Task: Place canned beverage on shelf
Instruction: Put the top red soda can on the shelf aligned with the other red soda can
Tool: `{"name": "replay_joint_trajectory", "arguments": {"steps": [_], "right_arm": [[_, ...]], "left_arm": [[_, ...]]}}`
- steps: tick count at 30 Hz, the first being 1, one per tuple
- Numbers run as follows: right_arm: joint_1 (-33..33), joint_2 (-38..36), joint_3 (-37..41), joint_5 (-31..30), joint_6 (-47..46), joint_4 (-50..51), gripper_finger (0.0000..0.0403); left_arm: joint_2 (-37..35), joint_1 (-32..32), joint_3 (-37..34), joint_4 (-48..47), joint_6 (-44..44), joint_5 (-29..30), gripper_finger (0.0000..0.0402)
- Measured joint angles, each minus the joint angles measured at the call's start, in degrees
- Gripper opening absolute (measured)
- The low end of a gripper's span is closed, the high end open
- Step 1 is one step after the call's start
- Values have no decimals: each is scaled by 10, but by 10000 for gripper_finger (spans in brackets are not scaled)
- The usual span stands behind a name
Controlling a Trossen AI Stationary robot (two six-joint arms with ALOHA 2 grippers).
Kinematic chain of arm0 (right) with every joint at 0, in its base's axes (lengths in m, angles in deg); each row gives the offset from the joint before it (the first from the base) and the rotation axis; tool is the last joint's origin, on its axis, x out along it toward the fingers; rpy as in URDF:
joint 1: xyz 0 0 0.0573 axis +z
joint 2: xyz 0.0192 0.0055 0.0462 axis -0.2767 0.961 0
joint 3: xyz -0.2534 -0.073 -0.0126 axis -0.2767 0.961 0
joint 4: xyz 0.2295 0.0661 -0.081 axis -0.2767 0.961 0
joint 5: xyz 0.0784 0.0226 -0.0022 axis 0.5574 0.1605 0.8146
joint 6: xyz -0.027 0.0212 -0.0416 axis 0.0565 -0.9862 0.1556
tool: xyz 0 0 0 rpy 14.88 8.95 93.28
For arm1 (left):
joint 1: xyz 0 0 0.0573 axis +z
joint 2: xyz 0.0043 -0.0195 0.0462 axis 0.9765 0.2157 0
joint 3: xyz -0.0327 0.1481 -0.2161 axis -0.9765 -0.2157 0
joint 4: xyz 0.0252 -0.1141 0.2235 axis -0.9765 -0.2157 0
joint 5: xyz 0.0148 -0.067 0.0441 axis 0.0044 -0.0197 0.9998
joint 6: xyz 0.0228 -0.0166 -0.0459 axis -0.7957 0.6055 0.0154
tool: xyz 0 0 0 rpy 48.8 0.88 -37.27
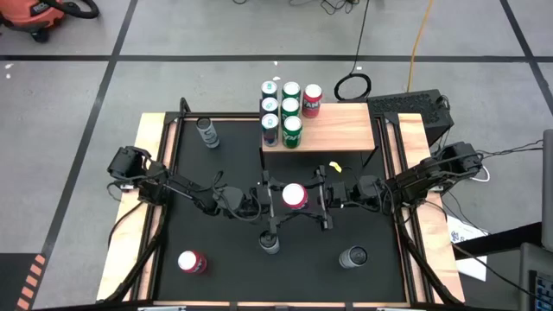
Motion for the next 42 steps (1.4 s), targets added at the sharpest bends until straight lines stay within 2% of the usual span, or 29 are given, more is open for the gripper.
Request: {"name": "replay_joint_trajectory", "arguments": {"steps": [7, 10, 16, 24, 42], "right_arm": [[0, 0, 0, -2, -1, -1, 286], [0, -1, 0, -13, -6, 5, 303], [-2, -17, 0, -50, -9, 71, 346], [-7, -69, -1, -63, -33, 179, 351], [-20, -73, -3, -60, -61, 228, 347]], "left_arm": [[0, 2, 0, 3, -2, -11, 290], [0, 2, 0, 0, 0, -11, 267], [0, 3, 0, -64, 16, -7, 267], [1, 9, -2, -179, 74, 7, 267], [1, 15, -2, -182, 75, 9, 269]]}}
